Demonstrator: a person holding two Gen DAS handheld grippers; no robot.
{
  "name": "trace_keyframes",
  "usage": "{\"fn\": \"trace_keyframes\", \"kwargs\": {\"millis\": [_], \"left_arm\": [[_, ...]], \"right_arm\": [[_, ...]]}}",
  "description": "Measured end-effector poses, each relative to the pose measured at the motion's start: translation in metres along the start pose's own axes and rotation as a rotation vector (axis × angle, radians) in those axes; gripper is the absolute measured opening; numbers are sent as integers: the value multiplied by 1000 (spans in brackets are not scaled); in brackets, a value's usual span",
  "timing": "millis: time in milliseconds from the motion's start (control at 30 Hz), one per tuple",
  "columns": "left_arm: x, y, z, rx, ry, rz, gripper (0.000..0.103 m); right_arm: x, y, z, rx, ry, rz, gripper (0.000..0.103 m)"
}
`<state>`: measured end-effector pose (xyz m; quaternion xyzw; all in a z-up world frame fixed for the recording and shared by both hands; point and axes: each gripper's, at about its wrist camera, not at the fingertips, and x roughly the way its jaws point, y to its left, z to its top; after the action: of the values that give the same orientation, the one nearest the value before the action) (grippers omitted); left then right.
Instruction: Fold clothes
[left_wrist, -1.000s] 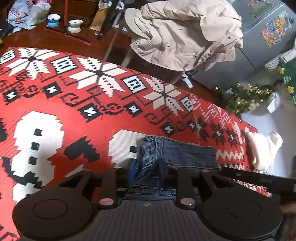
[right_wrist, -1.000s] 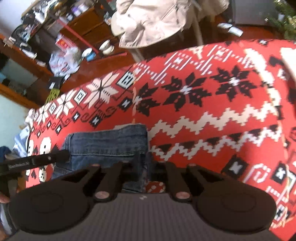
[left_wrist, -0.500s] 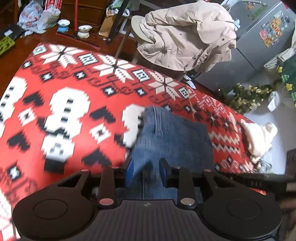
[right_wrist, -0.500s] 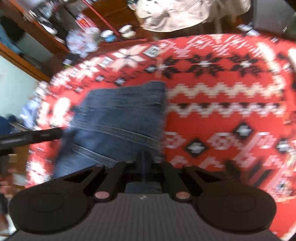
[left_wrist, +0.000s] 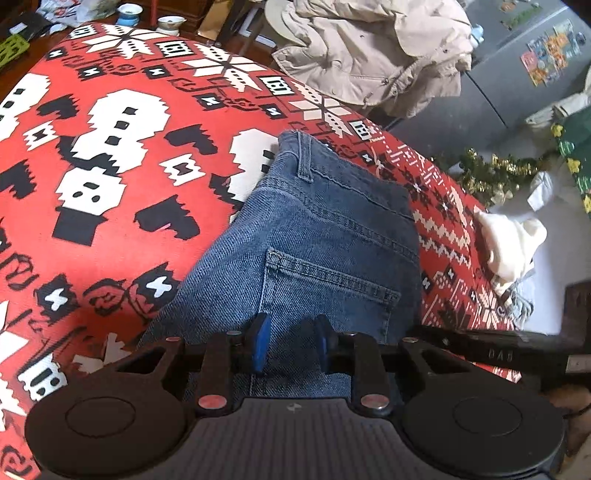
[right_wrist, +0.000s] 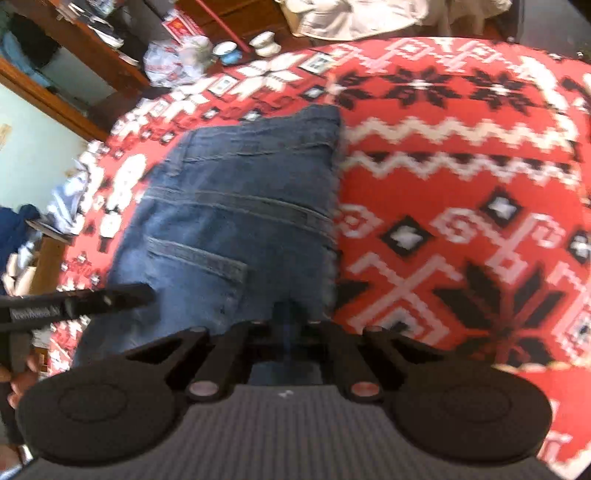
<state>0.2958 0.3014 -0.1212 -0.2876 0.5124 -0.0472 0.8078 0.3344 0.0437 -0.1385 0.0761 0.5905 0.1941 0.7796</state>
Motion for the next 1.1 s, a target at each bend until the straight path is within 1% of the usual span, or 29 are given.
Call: {"fn": "trace_keyframes", "kwargs": {"millis": [33,67,167,233,300,367,433,500,567,600,633,700,733,767,800,867,900,967,1033,1100], "left_arm": [[-2,-2,-1,3,1,-4,24],[-3,-5,-2,8,2,-14,24],[1,-13,-11,39,27,-28,24],[5,-16,-18,57,51,-24,23],[5,-14,-23,39,59,-27,23],[3,-10,-28,20,65,-29,22],[-1,-7,-34,13,74,-25,18],[-4,-4,-39,19,86,-18,17],[-9,-2,-43,24,100,-4,17],[-12,-1,-45,25,107,4,17],[-15,0,-47,28,112,10,17],[-24,2,-53,39,111,21,17],[-30,3,-56,44,108,30,17],[-37,4,-59,53,101,43,19],[-44,5,-61,67,87,66,25],[-56,6,-64,93,57,115,30],[-62,9,-64,102,41,136,31],[-69,19,-63,85,24,160,31],[-71,33,-62,49,21,173,30],[-69,43,-63,39,29,181,30]], "right_arm": [[-4,-1,-3,-7,-1,-27,0],[-10,-3,-6,0,-11,-14,2],[-21,5,-12,32,-42,77,3],[-16,17,-19,7,-19,111,3],[-5,22,-26,-2,16,84,2],[2,17,-34,15,29,72,0],[-2,8,-40,29,31,85,0],[-6,10,-46,-10,45,74,0],[-6,12,-52,-41,64,32,0],[-7,11,-54,-41,74,8,0],[-9,7,-55,-18,80,2,0],[-15,-1,-57,47,81,9,0],[-19,-3,-58,61,78,13,4],[-23,-3,-59,64,75,13,7],[-25,0,-60,61,74,17,10],[-27,8,-61,57,77,38,10],[-28,12,-60,53,79,48,10],[-27,23,-57,35,86,63,11],[-26,33,-53,17,93,79,12],[-24,44,-49,-2,100,93,12]]}}
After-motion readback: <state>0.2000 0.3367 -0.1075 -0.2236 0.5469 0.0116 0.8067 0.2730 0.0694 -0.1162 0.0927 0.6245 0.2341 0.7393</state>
